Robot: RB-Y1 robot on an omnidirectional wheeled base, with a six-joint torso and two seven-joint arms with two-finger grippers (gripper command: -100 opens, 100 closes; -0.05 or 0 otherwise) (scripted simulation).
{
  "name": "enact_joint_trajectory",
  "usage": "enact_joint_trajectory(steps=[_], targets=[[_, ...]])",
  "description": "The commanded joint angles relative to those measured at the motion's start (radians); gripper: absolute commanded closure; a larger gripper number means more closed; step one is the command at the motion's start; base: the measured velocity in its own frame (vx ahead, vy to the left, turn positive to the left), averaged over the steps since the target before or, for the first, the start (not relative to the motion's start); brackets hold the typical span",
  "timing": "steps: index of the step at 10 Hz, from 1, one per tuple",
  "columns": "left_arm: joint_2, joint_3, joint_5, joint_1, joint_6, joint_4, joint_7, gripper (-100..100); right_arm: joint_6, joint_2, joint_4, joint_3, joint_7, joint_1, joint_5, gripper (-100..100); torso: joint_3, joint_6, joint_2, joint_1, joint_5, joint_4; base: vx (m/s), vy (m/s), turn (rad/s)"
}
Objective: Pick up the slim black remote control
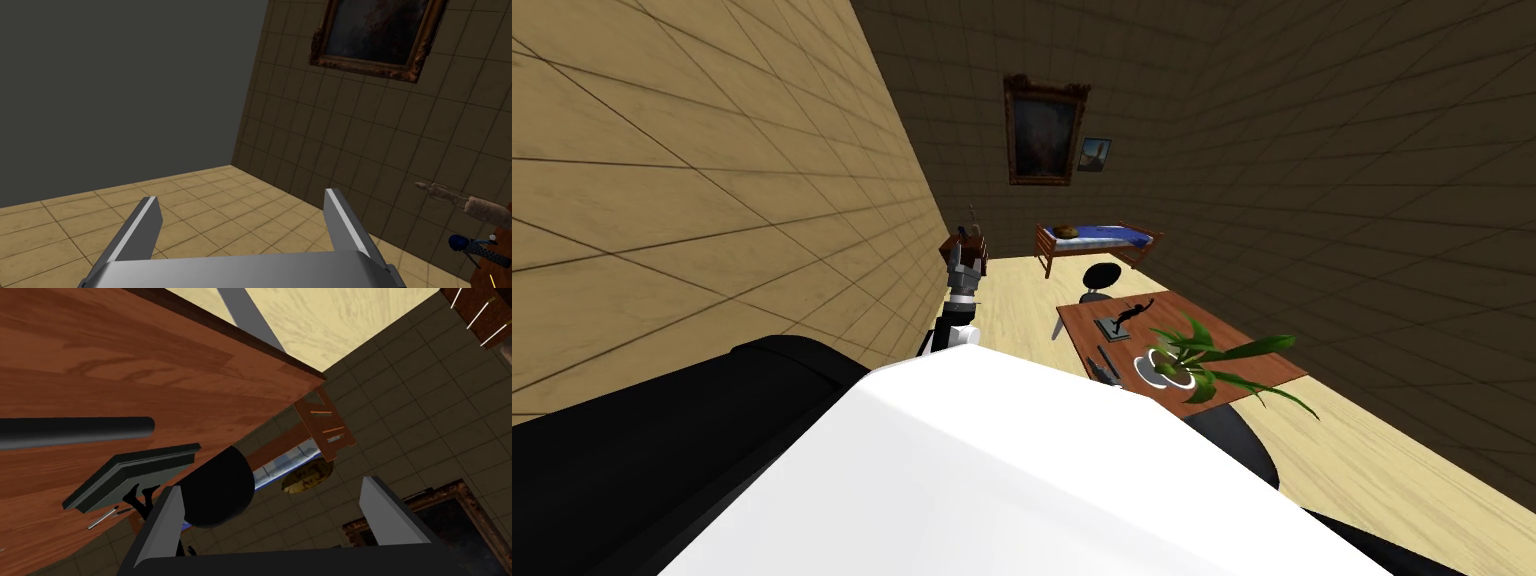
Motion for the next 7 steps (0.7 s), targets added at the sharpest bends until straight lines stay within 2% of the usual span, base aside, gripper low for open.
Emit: enact_joint_trajectory(steps=[1,3,4,5,6,7], targets=[[0.0,0.0,0.0,0.0,0.0,0.0,0.0,0,0.034,-0.029,0.05,0.048,0.022,-0.005,0.035,-100,0.0,0.0,0.0,0.0,0.0,0.0,0.118,0.003,0.323],[0.0,0.0,0.0,0.0,0.0,0.0,0.0,0,0.034,-0.029,0.072,0.048,0.022,-0.005,0.035,-100,0.0,0.001,0.0,0.0,0.0,0.0,0.071,-0.008,0.038],[0.0,0.0,0.0,0.0,0.0,0.0,0.0,0,0.049,-0.048,0.109,0.077,0.036,-0.01,0.057,-100,0.001,0.001,0.002,0.0,0.0,0.0,0.076,0.005,0.189],[0.0,0.0,0.0,0.0,0.0,0.0,0.0,0,0.049,-0.048,0.116,0.077,0.036,-0.01,0.057,-100,0.001,0.0,0.001,0.001,0.0,0.0,0.071,-0.005,0.111],[0.0,0.0,0.0,0.0,0.0,0.0,0.0,0,0.063,-0.065,0.155,0.106,0.05,-0.015,0.078,-100,0.001,0.0,0.001,0.0,0.0,0.0,0.096,-0.001,0.221],[0.0,0.0,0.0,0.0,0.0,0.0,0.0,0,0.063,-0.065,0.168,0.106,0.05,-0.015,0.078,-100,0.0,0.0,0.0,0.0,0.0,0.0,0.076,-0.017,0.083]])
